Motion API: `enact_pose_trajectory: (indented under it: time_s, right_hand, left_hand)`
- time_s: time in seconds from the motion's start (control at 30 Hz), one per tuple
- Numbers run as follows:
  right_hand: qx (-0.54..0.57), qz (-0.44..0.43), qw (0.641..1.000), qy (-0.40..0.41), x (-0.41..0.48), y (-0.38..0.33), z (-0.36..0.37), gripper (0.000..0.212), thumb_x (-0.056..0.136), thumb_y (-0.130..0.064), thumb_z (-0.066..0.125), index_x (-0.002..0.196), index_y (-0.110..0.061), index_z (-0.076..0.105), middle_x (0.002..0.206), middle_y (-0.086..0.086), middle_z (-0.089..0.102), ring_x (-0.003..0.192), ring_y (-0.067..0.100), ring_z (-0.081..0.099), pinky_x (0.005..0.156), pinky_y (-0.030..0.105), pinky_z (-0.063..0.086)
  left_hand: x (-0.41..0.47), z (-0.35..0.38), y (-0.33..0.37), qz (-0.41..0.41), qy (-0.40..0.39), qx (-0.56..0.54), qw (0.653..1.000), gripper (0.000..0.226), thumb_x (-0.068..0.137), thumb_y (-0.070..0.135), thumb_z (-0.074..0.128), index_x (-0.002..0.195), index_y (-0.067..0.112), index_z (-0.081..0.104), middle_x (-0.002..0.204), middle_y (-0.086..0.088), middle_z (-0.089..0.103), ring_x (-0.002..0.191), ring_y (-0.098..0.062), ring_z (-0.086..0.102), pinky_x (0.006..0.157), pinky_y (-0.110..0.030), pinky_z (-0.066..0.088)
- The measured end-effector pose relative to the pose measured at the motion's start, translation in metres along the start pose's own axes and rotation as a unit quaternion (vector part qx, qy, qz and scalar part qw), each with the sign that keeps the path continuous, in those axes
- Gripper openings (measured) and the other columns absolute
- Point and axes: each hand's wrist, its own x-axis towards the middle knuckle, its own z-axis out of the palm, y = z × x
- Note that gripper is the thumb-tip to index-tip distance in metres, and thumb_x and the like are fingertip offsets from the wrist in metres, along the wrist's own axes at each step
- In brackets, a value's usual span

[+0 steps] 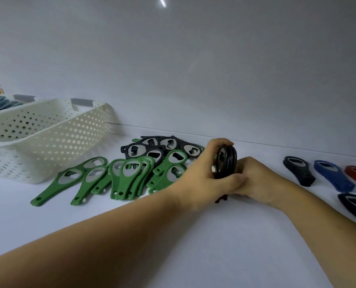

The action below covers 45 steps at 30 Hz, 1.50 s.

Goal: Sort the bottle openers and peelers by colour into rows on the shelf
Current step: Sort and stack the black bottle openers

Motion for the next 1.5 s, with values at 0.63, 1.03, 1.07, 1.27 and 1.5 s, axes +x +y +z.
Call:
enact_pose_trajectory:
  time_s: [0.63,1.03,1.07,1.27,1.5]
  right_hand:
    - [-0.104,0.04,0.994,0.015,-0.001,-0.002,0.012,0.045,0.06,-0.032,0.087,0.085,0.001,0.069,0.088,0.018,0.07,0.085,0.029,0.067,0.089,0.045,0.05]
    - [-0.03,0.1,0.989,0.105,-0.047,-0.019,0.036,0.012,0.072,-0.021,0.081,0.065,-0.017,0.073,0.065,-0.006,0.065,0.063,0.004,0.057,0.07,0.023,0.045]
    - [-0.022,0.106,0.987,0.117,-0.055,-0.02,0.038,0.011,0.073,-0.025,0.08,0.066,-0.019,0.074,0.068,-0.002,0.068,0.067,0.006,0.058,0.074,0.027,0.047]
    - [0.044,0.144,0.972,0.179,-0.091,-0.031,0.054,0.018,0.077,-0.023,0.078,0.081,-0.006,0.074,0.073,0.005,0.068,0.07,0.008,0.06,0.07,0.021,0.05]
    - [0.05,0.171,0.949,0.261,-0.108,-0.042,0.069,0.016,0.078,-0.021,0.076,0.069,-0.01,0.068,0.055,0.001,0.05,0.051,0.008,0.042,0.054,0.02,0.033]
  left_hand:
    - [-0.009,-0.026,-0.016,0.066,-0.007,-0.119,0.991,0.058,0.065,-0.007,0.076,0.104,0.035,0.066,0.093,0.008,0.069,0.088,-0.021,0.071,0.072,-0.034,0.059]
    - [-0.022,-0.021,0.008,-0.021,-0.038,-0.195,0.98,0.046,0.078,-0.017,0.064,0.11,0.014,0.056,0.111,-0.017,0.062,0.091,-0.024,0.067,0.082,-0.032,0.056]
    - [-0.023,-0.022,0.011,-0.027,-0.055,-0.206,0.977,0.044,0.079,-0.015,0.064,0.112,0.013,0.055,0.112,-0.018,0.062,0.093,-0.026,0.068,0.084,-0.034,0.056]
    - [-0.034,-0.018,0.02,-0.047,-0.122,-0.252,0.959,0.043,0.08,-0.011,0.065,0.114,0.013,0.057,0.108,-0.014,0.065,0.097,-0.035,0.067,0.09,-0.048,0.054]
    - [-0.04,-0.012,0.027,-0.046,-0.139,-0.354,0.924,0.043,0.08,-0.018,0.059,0.11,0.012,0.058,0.107,-0.017,0.067,0.099,-0.033,0.068,0.081,-0.041,0.057]
